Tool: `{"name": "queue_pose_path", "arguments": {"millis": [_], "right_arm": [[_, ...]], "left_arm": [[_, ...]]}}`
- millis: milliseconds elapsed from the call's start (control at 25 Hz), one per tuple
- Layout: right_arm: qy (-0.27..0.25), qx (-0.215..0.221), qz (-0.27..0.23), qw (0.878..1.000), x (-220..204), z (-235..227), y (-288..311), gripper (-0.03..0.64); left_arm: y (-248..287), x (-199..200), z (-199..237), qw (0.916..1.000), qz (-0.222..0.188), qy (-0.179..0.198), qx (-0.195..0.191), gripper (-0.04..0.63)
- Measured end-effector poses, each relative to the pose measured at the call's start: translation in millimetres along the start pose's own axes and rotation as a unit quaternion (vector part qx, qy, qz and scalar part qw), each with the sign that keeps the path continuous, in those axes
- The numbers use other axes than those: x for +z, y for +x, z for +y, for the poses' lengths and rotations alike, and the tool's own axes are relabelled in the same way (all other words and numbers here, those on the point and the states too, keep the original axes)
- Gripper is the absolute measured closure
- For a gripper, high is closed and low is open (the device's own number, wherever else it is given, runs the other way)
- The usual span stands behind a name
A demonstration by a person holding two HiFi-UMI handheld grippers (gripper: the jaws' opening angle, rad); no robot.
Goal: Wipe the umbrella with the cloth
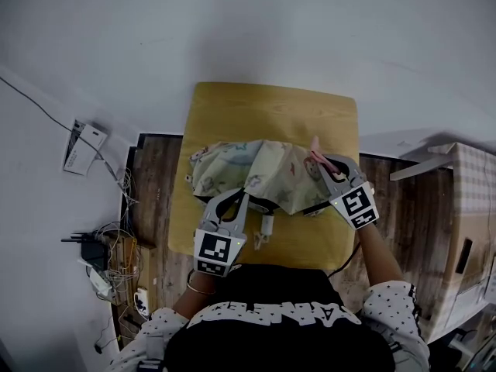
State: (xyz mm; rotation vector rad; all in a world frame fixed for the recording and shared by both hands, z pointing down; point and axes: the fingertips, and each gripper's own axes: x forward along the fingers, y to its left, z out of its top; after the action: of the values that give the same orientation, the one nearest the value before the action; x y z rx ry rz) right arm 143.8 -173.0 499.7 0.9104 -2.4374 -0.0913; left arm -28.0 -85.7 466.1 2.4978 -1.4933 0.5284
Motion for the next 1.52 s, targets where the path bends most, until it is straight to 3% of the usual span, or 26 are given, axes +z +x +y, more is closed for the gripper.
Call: {"name": "queue_pose_path", "arguments": {"millis": [440, 1520], "right_arm": [[-0.03, 0.057, 0.055, 0.996, -34.0, 30.5, 12.0, 0.584], [-0.036, 0.089, 0.098, 0.991, -59.7, 96.3, -6.2, 0.584]], "left_arm": [[-1.3, -0.5, 3.0, 1.0, 0.002, 0.001, -0.005, 0.597], [-1.6, -1.9, -9.2, 0.9988, 0.0, 0.016, -0.047, 0.597]]}}
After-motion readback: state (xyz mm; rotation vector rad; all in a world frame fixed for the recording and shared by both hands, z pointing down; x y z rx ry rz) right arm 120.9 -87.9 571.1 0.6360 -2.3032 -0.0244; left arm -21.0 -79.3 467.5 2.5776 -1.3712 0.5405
